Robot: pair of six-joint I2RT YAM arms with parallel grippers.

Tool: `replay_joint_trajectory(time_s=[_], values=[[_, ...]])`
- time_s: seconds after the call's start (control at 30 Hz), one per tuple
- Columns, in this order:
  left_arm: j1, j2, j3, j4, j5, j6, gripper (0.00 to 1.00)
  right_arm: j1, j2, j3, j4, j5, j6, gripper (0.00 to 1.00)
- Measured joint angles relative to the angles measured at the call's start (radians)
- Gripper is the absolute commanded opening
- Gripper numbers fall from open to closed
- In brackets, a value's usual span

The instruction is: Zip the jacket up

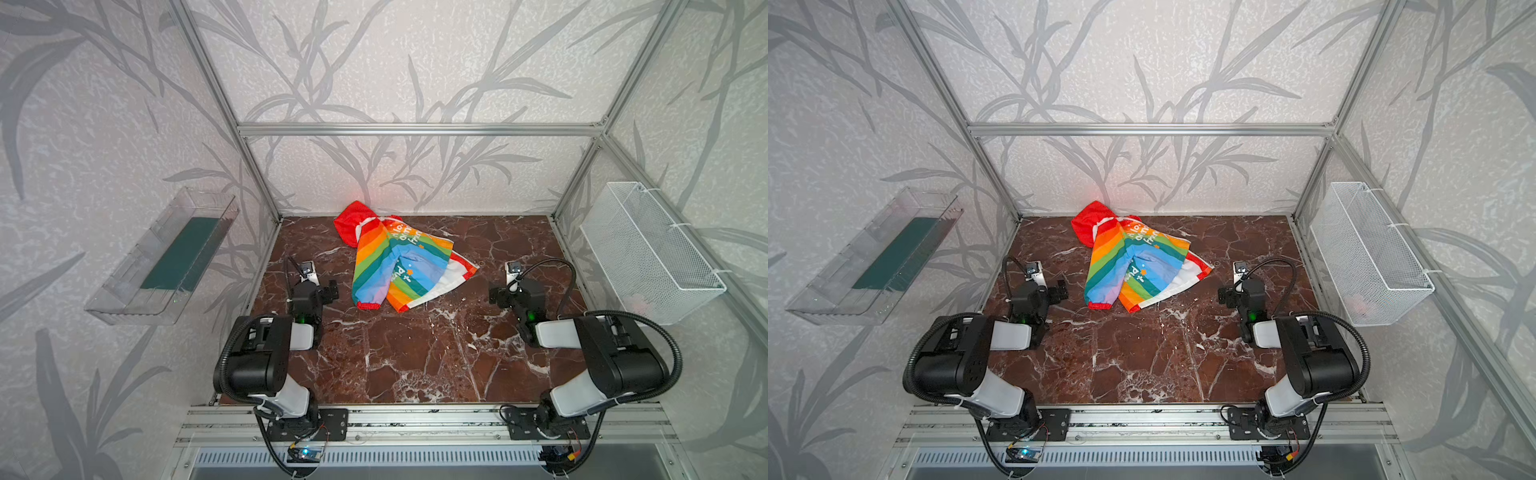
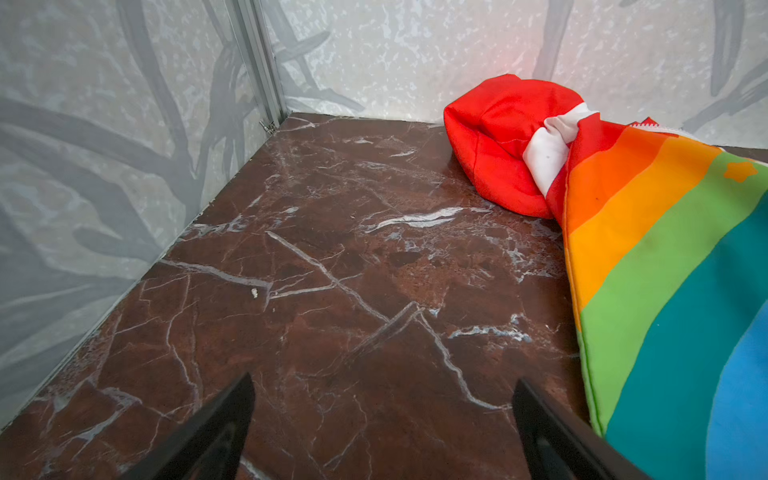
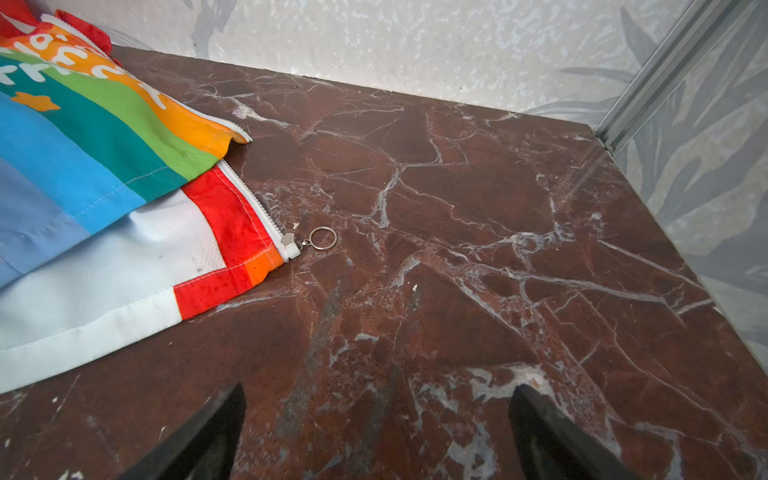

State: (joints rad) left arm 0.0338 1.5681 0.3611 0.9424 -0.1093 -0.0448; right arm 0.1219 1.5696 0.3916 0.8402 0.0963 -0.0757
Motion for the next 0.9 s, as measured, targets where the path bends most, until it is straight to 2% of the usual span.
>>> replay_joint_trajectory(time_s=[0.7,0.8,0.9], values=[[0.000,-0.001,0.000,0.000,0.002,0.000,0.99,-0.001,0.000,0.000,0.000,-0.001,0.000,0.99],[-0.006,-0.032,0.016,-0.072,0.005,0.005,0.99,-0.001,0.000,0.000,0.000,-0.001,0.000,0.99],[-0.017,-0.101,0.091,-0.228,0.007,0.018,0.99,-0.001,0.000,0.000,0.000,-0.001,0.000,0.99]])
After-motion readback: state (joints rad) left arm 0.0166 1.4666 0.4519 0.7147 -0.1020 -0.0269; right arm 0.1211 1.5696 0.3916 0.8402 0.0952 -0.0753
